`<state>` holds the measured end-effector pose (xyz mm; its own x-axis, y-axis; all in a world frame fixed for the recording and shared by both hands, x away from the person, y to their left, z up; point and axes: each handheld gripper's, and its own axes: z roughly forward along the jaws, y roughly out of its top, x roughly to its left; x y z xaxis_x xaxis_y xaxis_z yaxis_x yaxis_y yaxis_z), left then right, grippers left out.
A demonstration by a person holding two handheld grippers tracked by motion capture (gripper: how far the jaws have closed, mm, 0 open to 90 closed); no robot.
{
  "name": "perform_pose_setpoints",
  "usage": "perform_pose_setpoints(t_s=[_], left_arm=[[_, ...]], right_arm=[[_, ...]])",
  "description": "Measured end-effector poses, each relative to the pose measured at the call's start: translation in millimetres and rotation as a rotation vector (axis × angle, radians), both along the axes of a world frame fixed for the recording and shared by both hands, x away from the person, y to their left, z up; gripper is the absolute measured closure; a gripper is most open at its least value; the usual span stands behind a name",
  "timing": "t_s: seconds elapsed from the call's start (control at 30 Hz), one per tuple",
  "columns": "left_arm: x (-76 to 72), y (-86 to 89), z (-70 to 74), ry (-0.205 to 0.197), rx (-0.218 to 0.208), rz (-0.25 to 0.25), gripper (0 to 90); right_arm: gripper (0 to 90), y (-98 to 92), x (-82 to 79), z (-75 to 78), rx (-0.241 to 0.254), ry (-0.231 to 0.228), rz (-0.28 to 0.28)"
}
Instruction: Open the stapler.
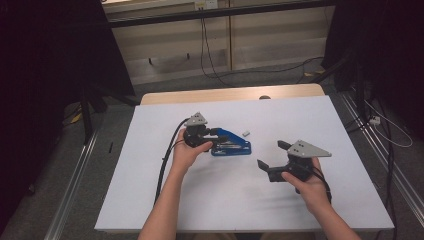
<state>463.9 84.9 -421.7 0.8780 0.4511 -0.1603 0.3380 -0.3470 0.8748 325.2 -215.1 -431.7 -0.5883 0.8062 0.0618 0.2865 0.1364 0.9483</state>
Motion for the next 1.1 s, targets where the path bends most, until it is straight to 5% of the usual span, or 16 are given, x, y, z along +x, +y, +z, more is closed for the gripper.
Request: perform_pose_setpoints(t_s=[0.2, 0.43, 0.8, 0.93, 1.1], left_arm=[[0.4, 0.5, -0.1, 0.008, -0.007, -0.001, 55.4], [1.1, 1.7, 0.2, 0.024, -0.012, -0.002, 56.1], [0.0, 2.4, 2.8, 0.023, -0.007, 0.005, 57.1], [-0.4, 2.5, 3.3, 0.025, -0.001, 0.008, 57.1], [-0.3, 2.7, 3.0, 0.027, -0.006, 0.007, 57.1]], right_arm=[[6.2, 20.9, 18.1, -2.6, -0.006, 0.02, -0.006], [23.5, 42.6, 34.3, -12.2, -0.02, 0.082, 0.048], [81.2, 60.3, 49.5, -13.3, -0.012, 0.135, 0.089], [90.0, 72.0, 51.5, -19.3, 0.016, 0.176, 0.104], [90.0, 82.8, 55.6, -23.7, 0.008, 0.184, 0.083]])
